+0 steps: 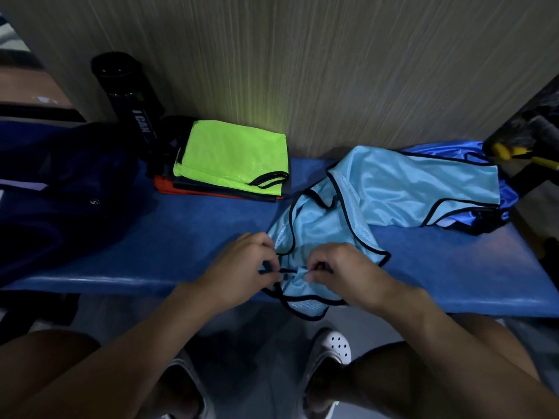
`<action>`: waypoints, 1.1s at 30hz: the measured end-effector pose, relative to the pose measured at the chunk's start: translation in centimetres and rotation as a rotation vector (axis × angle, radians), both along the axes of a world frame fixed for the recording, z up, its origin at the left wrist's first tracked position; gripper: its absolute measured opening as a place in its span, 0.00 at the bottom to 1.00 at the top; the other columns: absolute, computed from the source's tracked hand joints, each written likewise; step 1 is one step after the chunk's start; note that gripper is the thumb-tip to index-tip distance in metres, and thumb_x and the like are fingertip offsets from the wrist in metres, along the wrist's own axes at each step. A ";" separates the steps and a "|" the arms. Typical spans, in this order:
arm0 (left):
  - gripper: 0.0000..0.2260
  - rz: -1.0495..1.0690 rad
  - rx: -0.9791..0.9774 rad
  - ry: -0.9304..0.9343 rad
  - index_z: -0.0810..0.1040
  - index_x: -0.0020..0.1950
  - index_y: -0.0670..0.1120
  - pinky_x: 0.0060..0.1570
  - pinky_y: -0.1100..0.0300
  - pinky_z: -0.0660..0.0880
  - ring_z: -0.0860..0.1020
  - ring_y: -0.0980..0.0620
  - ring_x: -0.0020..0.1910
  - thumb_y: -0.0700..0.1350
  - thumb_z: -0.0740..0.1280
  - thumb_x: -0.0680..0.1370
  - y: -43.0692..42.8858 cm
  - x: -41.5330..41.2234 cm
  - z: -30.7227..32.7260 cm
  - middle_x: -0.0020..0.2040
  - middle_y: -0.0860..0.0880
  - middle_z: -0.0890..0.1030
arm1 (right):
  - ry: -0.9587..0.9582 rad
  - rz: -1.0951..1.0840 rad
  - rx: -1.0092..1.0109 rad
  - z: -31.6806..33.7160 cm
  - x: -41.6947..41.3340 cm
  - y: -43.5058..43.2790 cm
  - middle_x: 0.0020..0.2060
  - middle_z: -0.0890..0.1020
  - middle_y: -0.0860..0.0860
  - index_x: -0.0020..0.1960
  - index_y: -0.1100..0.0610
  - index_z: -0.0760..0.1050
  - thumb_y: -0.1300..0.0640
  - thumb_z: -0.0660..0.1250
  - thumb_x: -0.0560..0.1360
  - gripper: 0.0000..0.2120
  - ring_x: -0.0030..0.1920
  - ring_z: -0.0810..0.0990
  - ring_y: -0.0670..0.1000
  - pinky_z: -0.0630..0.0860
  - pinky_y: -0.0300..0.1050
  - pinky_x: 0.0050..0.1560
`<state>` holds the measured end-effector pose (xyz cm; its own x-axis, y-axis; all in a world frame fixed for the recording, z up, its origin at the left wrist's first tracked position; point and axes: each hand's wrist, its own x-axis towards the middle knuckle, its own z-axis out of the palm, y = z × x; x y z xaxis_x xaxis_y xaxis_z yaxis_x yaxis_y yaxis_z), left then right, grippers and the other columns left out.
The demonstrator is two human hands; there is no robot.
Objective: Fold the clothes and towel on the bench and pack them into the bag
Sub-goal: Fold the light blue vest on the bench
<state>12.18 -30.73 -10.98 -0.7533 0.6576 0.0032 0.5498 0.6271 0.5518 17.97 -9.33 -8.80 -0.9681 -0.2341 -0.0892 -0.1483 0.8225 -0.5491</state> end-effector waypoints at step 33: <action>0.11 0.312 0.443 0.035 0.80 0.59 0.45 0.45 0.59 0.75 0.76 0.56 0.45 0.45 0.65 0.78 -0.4 -1.3 2.0 0.53 0.59 0.73 | 0.341 -0.035 0.186 -0.9 -0.2 -3.1 0.39 0.77 0.44 0.45 0.49 0.77 0.47 0.58 0.76 0.11 0.45 0.75 0.49 0.63 0.47 0.49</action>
<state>10.88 -31.08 -9.01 -0.9070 0.3329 0.2581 0.3978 0.4754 0.7847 17.81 -12.46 -9.68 -0.9564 -0.2109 0.2018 -0.2672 0.9110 -0.3142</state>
